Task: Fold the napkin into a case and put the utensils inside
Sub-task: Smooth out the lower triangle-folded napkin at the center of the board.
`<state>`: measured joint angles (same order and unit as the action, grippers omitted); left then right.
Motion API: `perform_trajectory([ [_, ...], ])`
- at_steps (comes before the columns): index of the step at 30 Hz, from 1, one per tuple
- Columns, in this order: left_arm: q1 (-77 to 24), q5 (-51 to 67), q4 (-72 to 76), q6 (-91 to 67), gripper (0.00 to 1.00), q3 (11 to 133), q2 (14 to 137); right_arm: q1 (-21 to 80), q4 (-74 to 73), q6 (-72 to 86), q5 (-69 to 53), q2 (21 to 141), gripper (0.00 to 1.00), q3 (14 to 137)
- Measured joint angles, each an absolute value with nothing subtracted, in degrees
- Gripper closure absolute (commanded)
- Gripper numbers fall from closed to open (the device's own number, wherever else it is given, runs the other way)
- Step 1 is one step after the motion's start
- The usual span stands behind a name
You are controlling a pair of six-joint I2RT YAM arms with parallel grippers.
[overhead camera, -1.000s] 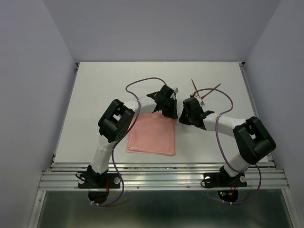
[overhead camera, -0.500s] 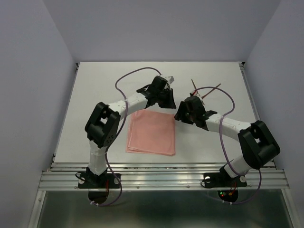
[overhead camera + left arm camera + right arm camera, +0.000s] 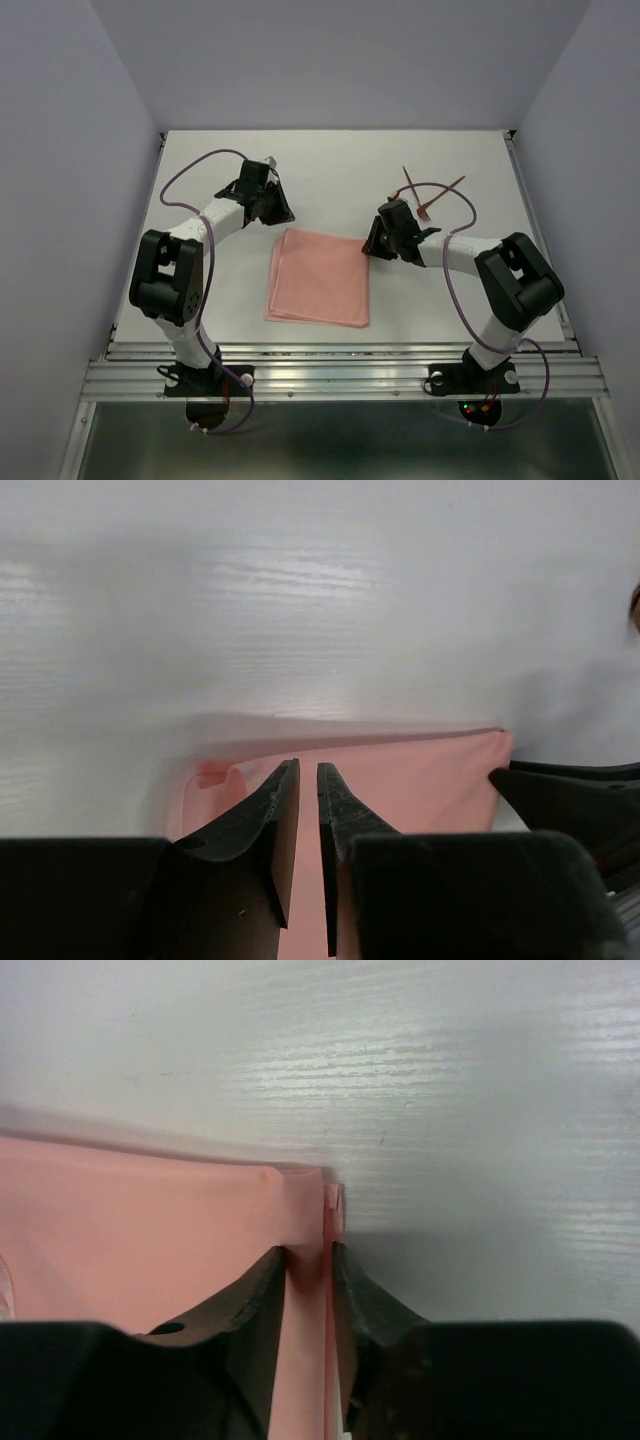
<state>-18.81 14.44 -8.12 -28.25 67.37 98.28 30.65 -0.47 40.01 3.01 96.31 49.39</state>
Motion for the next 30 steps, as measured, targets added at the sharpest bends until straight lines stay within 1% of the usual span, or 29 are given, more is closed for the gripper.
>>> perform_trajectory([
  [2,-18.24,14.09,-8.80,-28.14,0.75,65.67,98.28,30.65,-0.40,40.10,3.18,97.25,0.71,50.06],
  [4,-18.06,13.89,-8.95,-28.14,0.75,64.60,98.28,30.65,-0.36,40.18,3.46,97.86,0.67,50.33],
  [9,-17.50,13.65,-8.84,-28.16,0.75,62.89,98.28,30.65,-0.38,40.25,4.40,98.06,0.66,50.57],
  [10,-17.50,13.65,-8.82,-28.16,0.75,62.72,98.28,30.65,-0.38,40.32,4.56,98.13,0.65,50.65],
  [11,-17.50,13.65,-8.86,-28.16,0.75,62.65,98.28,30.65,-0.34,40.34,4.75,98.30,0.61,50.78],
  [14,-17.39,13.54,-8.82,-28.16,0.75,62.61,98.21,30.65,0.23,40.36,5.63,98.76,0.62,51.31],
  [15,-17.39,13.50,-8.82,-28.16,0.75,62.61,98.17,30.65,0.43,40.34,5.80,98.85,0.63,51.33],
  [16,-17.32,13.47,-8.82,-28.16,0.75,62.61,98.10,30.65,0.54,40.27,6.07,99.00,0.74,51.40],
  [18,-17.21,13.43,-8.82,-28.18,0.75,62.61,98.08,30.65,0.47,39.81,6.52,99.26,0.90,51.68],
  [19,-17.17,13.41,-8.82,-28.23,0.75,62.61,98.08,30.65,0.40,39.79,7.18,99.77,0.97,51.94],
  [20,-17.15,13.37,-8.82,-28.34,0.75,62.61,98.08,30.65,0.45,39.38,7.92,100.20,0.99,52.12],
  [22,-17.15,13.28,-8.82,-28.40,0.74,62.61,98.08,30.65,0.47,38.87,8.73,100.57,0.99,52.58],
  [25,-17.12,12.95,-8.84,-28.58,0.66,62.54,98.08,30.70,0.47,37.12,9.91,100.66,0.99,52.77],
  [26,-17.12,12.78,-8.84,-28.53,0.58,62.46,98.08,30.70,0.51,36.27,10.37,100.66,0.99,52.80],
  [28,-17.02,12.23,-8.88,-28.71,0.51,62.17,98.08,30.70,0.47,34.61,11.09,100.68,0.99,53.06],
  [30,-16.93,11.77,-8.88,-28.73,0.50,61.69,98.06,30.70,0.45,33.43,11.40,100.99,0.99,53.47],
])
